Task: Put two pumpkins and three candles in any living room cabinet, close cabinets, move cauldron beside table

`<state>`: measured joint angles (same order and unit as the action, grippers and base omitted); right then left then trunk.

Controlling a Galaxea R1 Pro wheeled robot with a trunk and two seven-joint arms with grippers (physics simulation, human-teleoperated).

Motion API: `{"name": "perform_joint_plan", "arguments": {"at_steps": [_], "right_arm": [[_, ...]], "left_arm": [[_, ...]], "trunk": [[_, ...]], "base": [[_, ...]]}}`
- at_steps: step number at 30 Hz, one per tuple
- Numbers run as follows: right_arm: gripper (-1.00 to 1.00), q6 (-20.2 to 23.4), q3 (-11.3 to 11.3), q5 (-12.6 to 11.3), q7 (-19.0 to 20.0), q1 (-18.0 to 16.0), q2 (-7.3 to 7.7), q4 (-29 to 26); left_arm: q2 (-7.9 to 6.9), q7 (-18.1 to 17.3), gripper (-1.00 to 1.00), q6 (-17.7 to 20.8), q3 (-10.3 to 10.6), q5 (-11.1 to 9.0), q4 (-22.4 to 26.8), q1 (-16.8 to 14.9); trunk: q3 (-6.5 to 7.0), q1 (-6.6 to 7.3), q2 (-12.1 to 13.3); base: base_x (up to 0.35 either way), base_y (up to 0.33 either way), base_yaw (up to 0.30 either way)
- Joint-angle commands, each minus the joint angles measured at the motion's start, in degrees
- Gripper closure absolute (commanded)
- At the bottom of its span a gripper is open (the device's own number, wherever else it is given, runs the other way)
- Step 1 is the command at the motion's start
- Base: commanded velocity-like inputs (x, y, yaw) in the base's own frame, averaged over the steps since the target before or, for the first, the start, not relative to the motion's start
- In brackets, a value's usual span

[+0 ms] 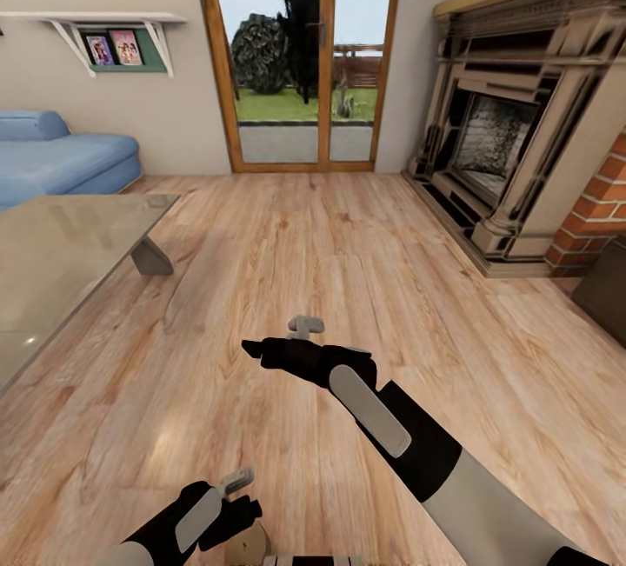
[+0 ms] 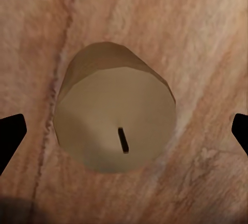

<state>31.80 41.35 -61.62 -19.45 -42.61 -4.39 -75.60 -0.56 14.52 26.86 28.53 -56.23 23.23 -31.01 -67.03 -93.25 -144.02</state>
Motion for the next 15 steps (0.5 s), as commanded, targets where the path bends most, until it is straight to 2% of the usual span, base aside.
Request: {"name": "perform_joint_plan", "arguments": {"at_steps": [1, 8, 13, 15], "right_arm": [[-1.00, 0.0, 0.0, -0.6, -0.6, 0.0, 0.00, -0.1], [-1.00, 0.1, 0.0, -0.6, -0.6, 0.0, 0.00, -0.1], [-1.00, 0.1, 0.0, -0.6, -0.6, 0.0, 0.00, -0.1], [-1.00, 0.2, 0.0, -0.6, -0.6, 0.0, 0.00, -0.1]], "left_arm": [[-0.06, 0.5, -1.00, 0.0, 0.4, -0.6, 0.2, 0.0], [-0.06, 0.5, -1.00, -0.4, 0.4, -0.5, 0.2, 0.0], [-0.06, 0.5, -1.00, -3.6, 0.5, -0.6, 0.2, 0.0], [-0.03, 0.5, -1.00, -4.6, 0.5, -0.7, 0.2, 0.0]], "trunk": [[-0.28, -0.01, 0.0], [-1.83, -0.19, -0.1], [-2.94, -0.32, -0.2], [-2.94, -0.32, -0.2]], "base": [[0.000, 0.000, 0.000], [0.000, 0.000, 0.000], [0.000, 0.000, 0.000], [0.000, 0.000, 0.000]]}}
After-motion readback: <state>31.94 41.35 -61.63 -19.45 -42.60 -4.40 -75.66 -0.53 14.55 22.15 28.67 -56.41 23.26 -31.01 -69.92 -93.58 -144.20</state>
